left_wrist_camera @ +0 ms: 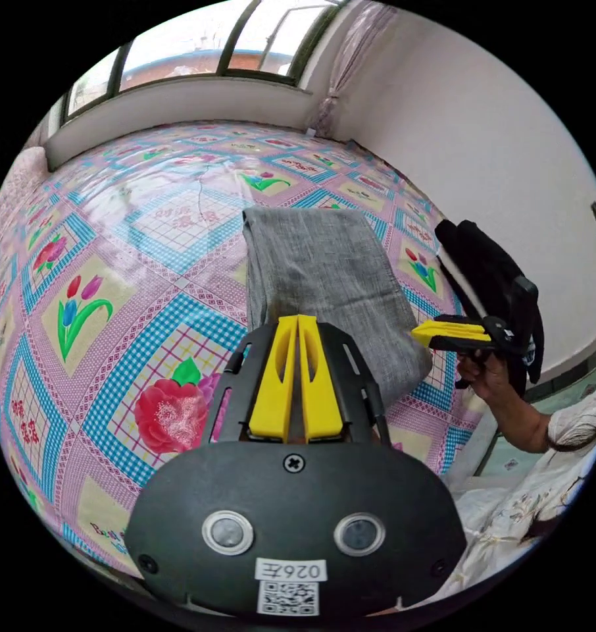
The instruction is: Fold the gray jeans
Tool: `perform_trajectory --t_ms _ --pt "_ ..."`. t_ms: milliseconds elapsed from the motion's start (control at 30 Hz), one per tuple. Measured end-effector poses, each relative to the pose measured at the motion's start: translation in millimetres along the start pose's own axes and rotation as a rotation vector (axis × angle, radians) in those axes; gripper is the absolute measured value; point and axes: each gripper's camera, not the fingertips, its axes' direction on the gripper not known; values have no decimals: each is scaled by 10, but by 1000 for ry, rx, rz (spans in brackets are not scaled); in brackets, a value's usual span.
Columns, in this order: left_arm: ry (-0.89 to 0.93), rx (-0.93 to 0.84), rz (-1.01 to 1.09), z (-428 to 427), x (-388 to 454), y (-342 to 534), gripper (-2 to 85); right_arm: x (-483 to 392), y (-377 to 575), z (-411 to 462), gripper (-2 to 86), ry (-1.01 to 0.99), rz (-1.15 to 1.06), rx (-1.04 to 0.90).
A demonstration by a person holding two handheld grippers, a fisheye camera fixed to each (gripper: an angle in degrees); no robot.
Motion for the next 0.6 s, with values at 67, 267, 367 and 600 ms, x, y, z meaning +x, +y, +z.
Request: perform_trajectory --t_ms 67,267,367,600 --pt "-65 42 36 -54 133 222 -10 -145 132 -45 -9 -10 -12 31" --pt "-34 -12 65 500 25 797 -10 -361 283 417 -9 38 -62 -106" --pt "-31 -37 -7 550 42 908 -10 -653 351 444 -9 133 -168 -111" --pt "-255 30 71 357 626 1228 -10 -1394 675 525 -9 430 -351 -90"
